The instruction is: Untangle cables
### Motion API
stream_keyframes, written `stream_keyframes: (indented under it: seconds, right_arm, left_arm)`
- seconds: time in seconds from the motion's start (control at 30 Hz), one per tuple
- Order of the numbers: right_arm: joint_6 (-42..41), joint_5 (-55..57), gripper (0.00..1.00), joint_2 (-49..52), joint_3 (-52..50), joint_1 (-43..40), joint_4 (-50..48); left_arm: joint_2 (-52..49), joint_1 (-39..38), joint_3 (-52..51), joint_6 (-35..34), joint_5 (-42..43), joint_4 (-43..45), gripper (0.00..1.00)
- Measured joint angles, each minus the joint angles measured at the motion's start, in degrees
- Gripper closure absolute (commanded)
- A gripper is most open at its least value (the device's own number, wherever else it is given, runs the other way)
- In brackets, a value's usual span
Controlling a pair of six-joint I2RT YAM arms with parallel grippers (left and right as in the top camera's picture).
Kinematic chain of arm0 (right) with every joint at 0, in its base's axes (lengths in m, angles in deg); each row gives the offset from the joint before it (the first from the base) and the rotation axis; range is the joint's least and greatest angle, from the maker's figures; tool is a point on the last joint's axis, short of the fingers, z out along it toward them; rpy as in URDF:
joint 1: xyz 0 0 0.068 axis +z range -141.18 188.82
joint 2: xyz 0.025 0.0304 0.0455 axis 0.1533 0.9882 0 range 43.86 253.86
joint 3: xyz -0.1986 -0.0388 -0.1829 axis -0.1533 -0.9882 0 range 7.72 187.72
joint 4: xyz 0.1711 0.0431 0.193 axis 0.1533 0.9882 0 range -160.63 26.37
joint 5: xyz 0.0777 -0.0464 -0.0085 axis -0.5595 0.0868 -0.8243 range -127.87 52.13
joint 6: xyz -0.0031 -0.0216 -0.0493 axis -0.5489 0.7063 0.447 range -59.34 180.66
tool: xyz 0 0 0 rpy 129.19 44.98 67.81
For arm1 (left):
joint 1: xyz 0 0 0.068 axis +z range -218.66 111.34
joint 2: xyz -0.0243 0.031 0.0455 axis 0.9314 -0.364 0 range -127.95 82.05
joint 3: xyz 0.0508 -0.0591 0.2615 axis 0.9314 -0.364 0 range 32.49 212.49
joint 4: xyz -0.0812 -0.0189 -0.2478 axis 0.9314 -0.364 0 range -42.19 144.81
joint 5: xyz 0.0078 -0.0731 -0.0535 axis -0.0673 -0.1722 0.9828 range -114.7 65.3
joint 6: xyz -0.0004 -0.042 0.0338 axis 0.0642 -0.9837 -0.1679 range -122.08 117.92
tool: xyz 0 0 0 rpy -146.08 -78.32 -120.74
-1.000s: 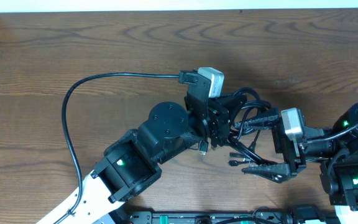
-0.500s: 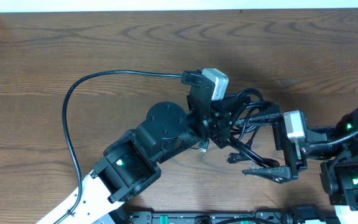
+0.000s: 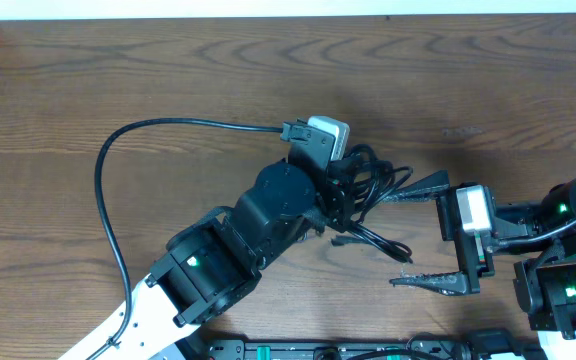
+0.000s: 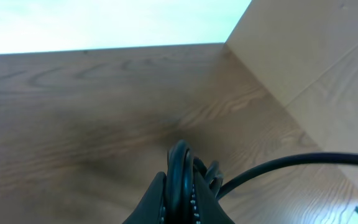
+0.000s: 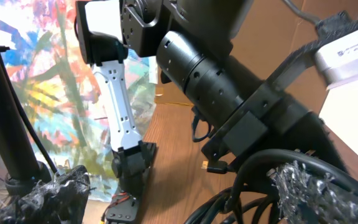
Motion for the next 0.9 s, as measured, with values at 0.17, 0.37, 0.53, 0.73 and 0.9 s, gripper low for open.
stream_keyframes:
  seconds: [0.17,0.37,0.53,0.73,0.9]
  right_arm:
    - [0.00,0.76,0.07,0.00,0.00,0.00,-0.68]
    - [-0.20,0.96,0.07,-0.22,0.00,0.02,-1.16]
    - [-1.05,1.11,0.06,-0.22,0.00,0.02,-1.14]
    - [-2.21,1.42,0.02,-0.22,0.00,0.02,-0.94]
    - [-4.44,6.47,0.01,-0.15,0.04,-0.02,4.22]
  left_arm:
    - [0.00,0.00,0.00,0.37,-0.24,-3.08,0.93]
    - [-0.11,0.00,0.00,0.39,-7.13,-12.70,0.92]
    - [-0.33,0.02,0.00,-0.33,-15.39,-16.98,0.93]
    - [0.57,0.02,0.00,-0.81,-19.06,-13.62,0.92]
    - [4.20,0.00,0.00,-1.03,-19.65,-11.39,0.92]
